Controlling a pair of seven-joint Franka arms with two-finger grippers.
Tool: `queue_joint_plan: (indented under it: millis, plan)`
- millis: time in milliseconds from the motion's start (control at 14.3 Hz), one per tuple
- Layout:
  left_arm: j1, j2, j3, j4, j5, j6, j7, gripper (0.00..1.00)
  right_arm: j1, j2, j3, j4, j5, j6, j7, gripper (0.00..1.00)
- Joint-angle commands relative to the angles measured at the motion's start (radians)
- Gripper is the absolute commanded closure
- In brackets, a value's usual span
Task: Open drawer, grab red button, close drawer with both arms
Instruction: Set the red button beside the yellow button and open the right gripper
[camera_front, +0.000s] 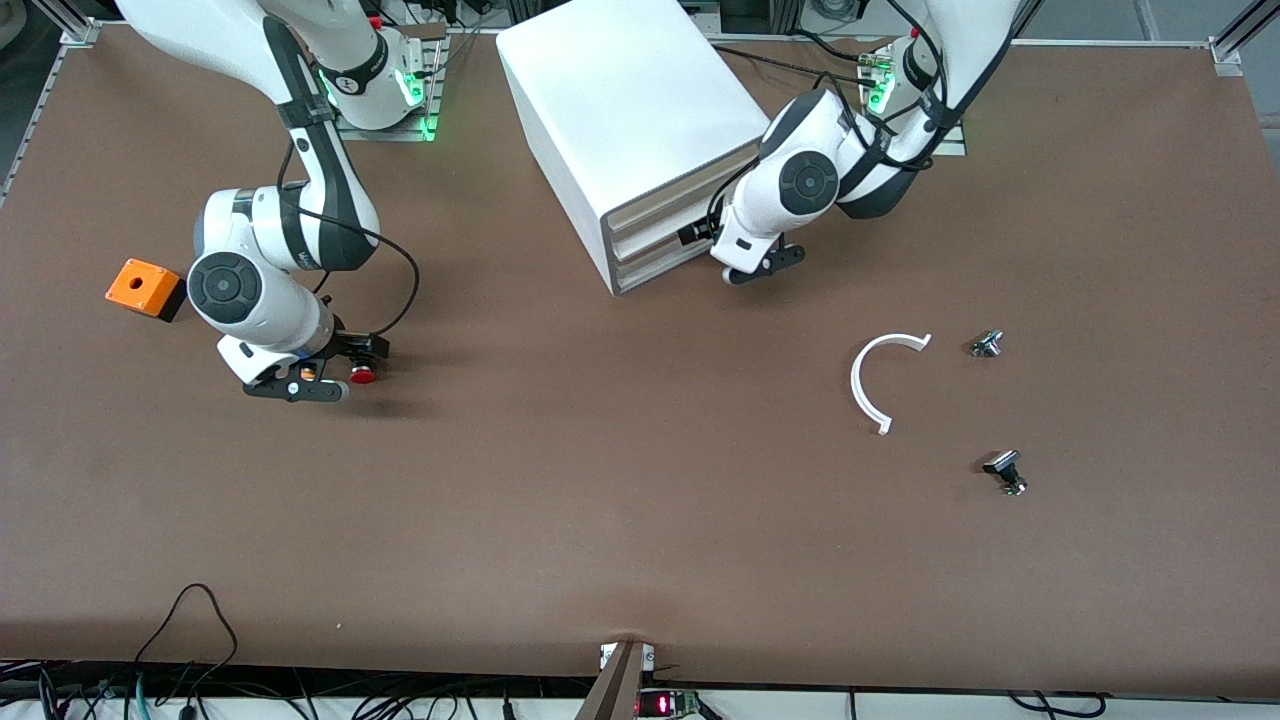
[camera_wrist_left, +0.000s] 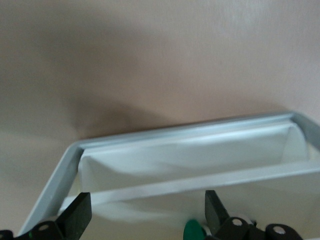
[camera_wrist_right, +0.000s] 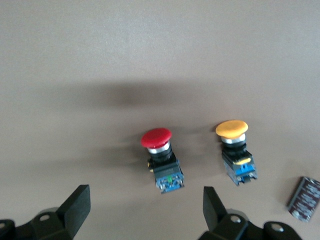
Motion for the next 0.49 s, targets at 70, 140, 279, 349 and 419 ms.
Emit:
queue_joint_plan:
  millis: [70, 140, 279, 349, 419]
  plan:
    - [0.007, -0.017, -0.035, -0.021, -0.031, -0.027, 0.022, 0.0, -0.003, -0.018, 0.0, 0.146, 0.015, -0.224, 0.014, 0.0]
    - [0.013, -0.017, -0.034, -0.019, -0.031, -0.03, 0.023, 0.0, -0.003, -0.018, -0.001, 0.207, 0.018, -0.301, 0.014, 0.0]
    - [0.039, -0.023, -0.022, -0.013, -0.023, -0.011, 0.023, 0.0, -0.009, -0.015, -0.003, 0.324, 0.036, -0.421, 0.015, 0.0]
    - [0.086, -0.043, -0.011, -0.007, -0.023, 0.008, 0.023, 0.0, -0.018, -0.016, -0.003, 0.364, 0.038, -0.446, 0.017, 0.0]
    - [0.134, -0.053, 0.0, -0.004, -0.023, 0.045, 0.023, 0.0, -0.021, -0.022, -0.009, 0.397, 0.049, -0.454, 0.015, 0.0]
